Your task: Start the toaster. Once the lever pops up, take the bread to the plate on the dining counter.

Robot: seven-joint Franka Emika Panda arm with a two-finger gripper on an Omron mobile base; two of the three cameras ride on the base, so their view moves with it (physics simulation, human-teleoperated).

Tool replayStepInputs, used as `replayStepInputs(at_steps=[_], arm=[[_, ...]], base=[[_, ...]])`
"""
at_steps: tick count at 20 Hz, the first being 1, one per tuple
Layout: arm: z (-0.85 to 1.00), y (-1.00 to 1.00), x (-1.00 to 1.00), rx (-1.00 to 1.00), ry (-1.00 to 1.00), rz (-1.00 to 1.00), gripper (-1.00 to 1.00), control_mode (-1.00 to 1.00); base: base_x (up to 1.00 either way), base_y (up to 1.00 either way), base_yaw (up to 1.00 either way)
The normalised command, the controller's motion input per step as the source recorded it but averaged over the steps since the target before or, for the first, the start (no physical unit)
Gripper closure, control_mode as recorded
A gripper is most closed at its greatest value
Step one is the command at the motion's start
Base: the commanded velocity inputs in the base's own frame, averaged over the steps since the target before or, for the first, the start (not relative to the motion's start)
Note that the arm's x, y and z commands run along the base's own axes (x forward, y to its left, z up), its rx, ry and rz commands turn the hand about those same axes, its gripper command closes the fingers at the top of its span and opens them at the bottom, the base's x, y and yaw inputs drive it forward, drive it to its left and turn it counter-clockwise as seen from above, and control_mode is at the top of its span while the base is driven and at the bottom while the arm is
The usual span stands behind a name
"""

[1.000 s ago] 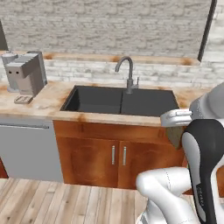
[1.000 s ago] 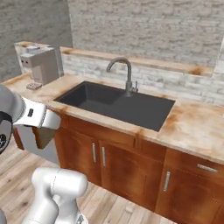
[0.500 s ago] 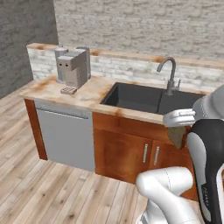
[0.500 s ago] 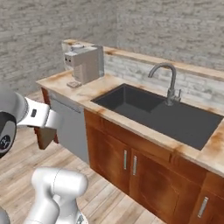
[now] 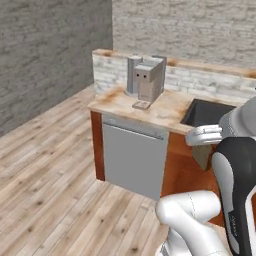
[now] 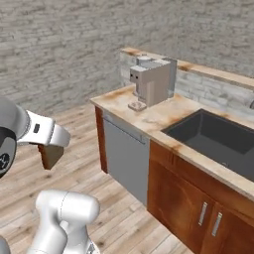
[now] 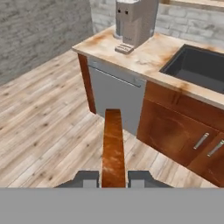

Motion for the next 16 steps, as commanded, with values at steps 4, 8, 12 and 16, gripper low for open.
replayStepInputs(at_steps=[4, 8, 12, 16], arm=[[0.0, 0.0, 0.0, 0.0, 0.0, 0.0, 1.0, 1.0], [0.0, 0.0, 0.0, 0.0, 0.0, 0.0, 1.0, 1.0], [0.0, 0.0, 0.0, 0.0, 0.0, 0.0, 1.0, 1.0], [0.0, 0.0, 0.0, 0.0, 0.0, 0.0, 1.0, 1.0]], base=[[0.82, 1.0, 0.09], [0.96, 1.0, 0.0], [0.96, 1.0, -0.01], [0.81, 1.0, -0.11]])
